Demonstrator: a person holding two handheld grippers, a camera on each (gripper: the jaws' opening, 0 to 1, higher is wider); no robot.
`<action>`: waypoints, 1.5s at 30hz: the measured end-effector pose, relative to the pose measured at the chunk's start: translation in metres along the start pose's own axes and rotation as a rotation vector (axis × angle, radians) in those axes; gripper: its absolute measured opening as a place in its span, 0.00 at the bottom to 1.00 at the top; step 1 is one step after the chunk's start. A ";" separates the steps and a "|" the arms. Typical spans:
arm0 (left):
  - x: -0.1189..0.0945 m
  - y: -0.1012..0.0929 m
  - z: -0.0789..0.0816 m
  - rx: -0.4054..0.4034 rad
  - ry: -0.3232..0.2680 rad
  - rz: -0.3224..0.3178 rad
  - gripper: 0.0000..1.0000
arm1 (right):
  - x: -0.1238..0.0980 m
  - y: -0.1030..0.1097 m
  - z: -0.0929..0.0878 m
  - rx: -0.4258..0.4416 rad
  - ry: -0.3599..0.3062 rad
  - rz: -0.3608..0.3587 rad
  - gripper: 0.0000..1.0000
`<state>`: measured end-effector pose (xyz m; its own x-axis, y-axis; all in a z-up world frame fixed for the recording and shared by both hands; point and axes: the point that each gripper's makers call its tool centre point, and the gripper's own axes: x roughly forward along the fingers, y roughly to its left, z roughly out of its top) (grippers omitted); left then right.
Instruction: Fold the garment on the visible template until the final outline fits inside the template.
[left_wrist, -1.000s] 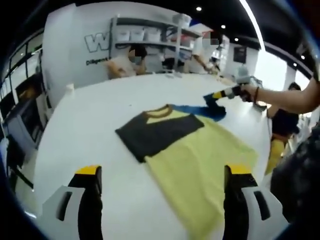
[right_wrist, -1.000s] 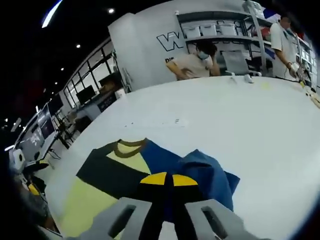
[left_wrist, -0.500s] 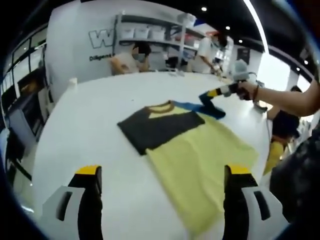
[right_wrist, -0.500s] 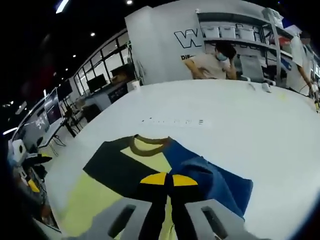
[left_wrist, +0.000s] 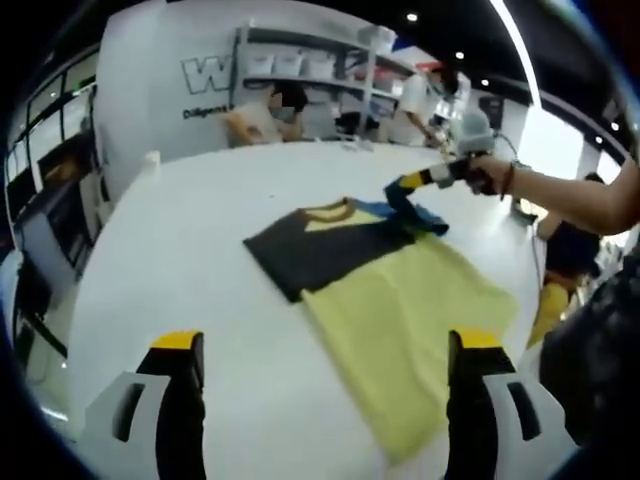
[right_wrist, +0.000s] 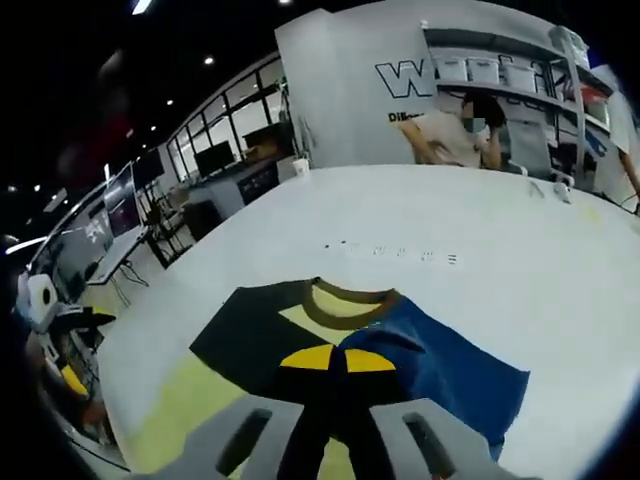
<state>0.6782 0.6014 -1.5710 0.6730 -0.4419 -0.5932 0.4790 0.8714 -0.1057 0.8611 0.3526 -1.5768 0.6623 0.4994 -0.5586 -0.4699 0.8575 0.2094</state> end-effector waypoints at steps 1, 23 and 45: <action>-0.001 0.000 0.000 0.000 -0.001 0.001 0.97 | 0.001 0.005 0.001 -0.003 0.002 0.006 0.00; -0.016 0.012 -0.013 -0.032 0.003 0.045 0.97 | 0.044 0.076 0.007 -0.065 0.047 0.098 0.00; -0.036 0.027 -0.027 -0.059 0.008 0.078 0.97 | 0.095 0.131 -0.014 -0.172 0.159 0.176 0.00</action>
<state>0.6514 0.6463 -1.5745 0.7025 -0.3704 -0.6077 0.3911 0.9143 -0.1051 0.8540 0.5108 -1.6136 0.4683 0.6017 -0.6470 -0.6705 0.7189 0.1832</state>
